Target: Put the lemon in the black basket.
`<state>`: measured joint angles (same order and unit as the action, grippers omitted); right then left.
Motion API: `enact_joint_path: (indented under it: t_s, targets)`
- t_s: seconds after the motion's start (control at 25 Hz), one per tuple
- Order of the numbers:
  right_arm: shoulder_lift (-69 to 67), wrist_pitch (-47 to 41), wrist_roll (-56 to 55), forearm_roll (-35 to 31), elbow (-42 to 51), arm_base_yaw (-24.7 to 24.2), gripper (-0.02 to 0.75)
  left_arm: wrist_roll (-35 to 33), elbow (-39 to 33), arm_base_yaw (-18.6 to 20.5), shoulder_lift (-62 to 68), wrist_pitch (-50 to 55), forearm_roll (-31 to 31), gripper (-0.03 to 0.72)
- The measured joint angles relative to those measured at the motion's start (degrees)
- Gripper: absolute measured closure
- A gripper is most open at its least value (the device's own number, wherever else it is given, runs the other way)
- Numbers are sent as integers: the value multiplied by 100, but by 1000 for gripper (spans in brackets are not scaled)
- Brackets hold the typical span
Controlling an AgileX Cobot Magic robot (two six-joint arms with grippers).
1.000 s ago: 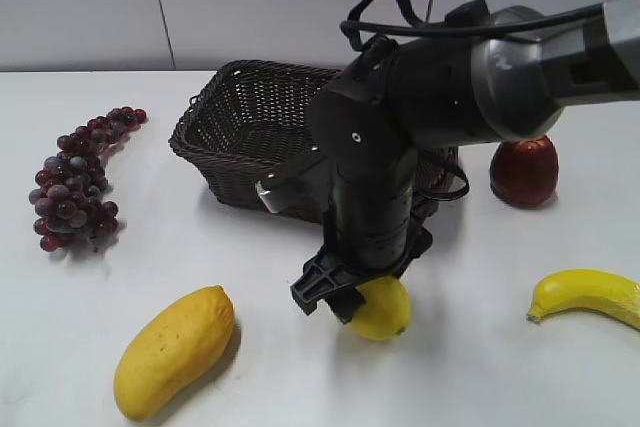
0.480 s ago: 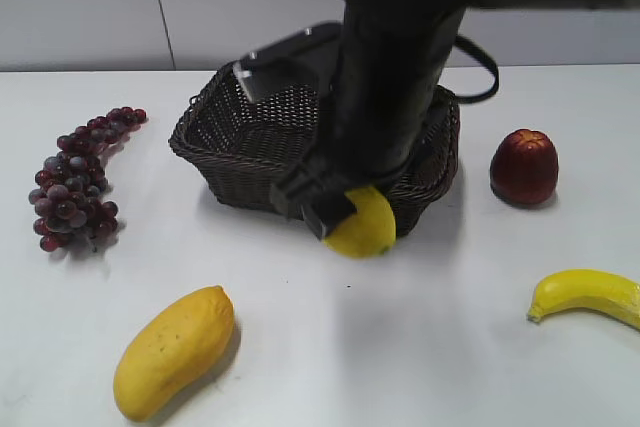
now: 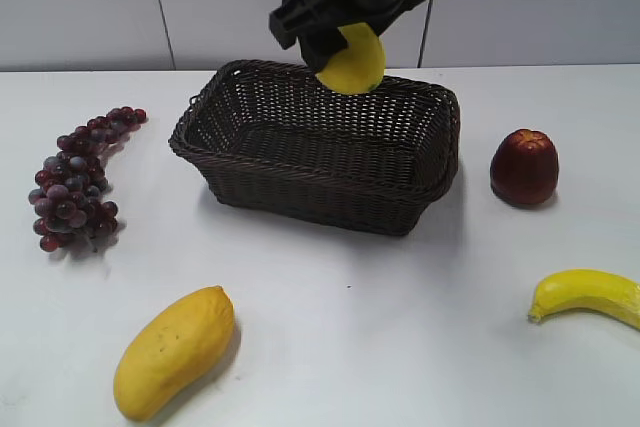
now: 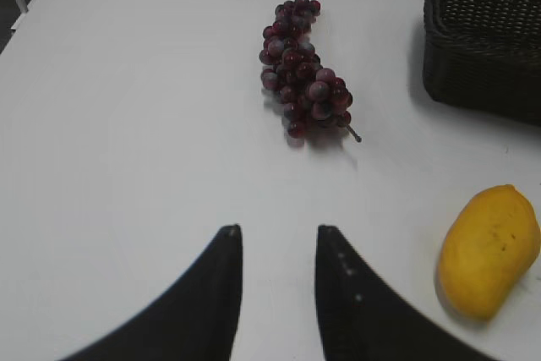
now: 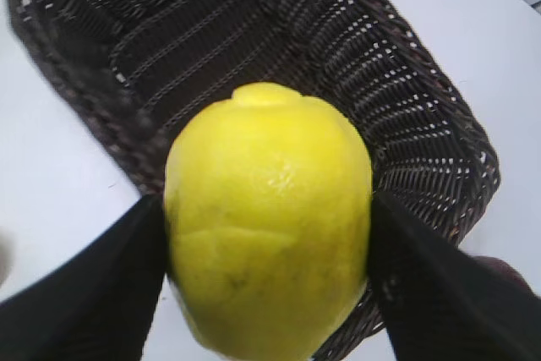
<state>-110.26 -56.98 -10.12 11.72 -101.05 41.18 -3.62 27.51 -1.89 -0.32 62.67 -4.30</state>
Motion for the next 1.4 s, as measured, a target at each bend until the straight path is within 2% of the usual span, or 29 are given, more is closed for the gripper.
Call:
enact_joint_path:
  t_s: [0.12, 0.36, 0.68, 0.84, 1.04, 1.2, 1.4]
  targets:
    - [-407, 218, 94, 51, -71, -216, 169, 0, 0, 0, 0, 0, 0, 453]
    - [-1176, 785, 121, 8, -75, -354, 169, 0, 0, 0, 0, 0, 0, 453]
    - [-1491, 944, 121, -100, -203, -413, 108, 0, 0, 0, 0, 0, 0, 452]
    - [-1491, 574, 147, -90, -717, -413, 106, 0, 0, 0, 0, 0, 0, 452]
    - [-1307, -466, 336, -90, -1437, -413, 106, 0, 0, 0, 0, 0, 0, 450]
    - [-706, -1078, 406, -90, -1553, -413, 119, 0, 0, 0, 0, 0, 0, 450]
    - [343, -1210, 417, -160, -1461, -413, 141, 0, 0, 0, 0, 0, 0, 450]
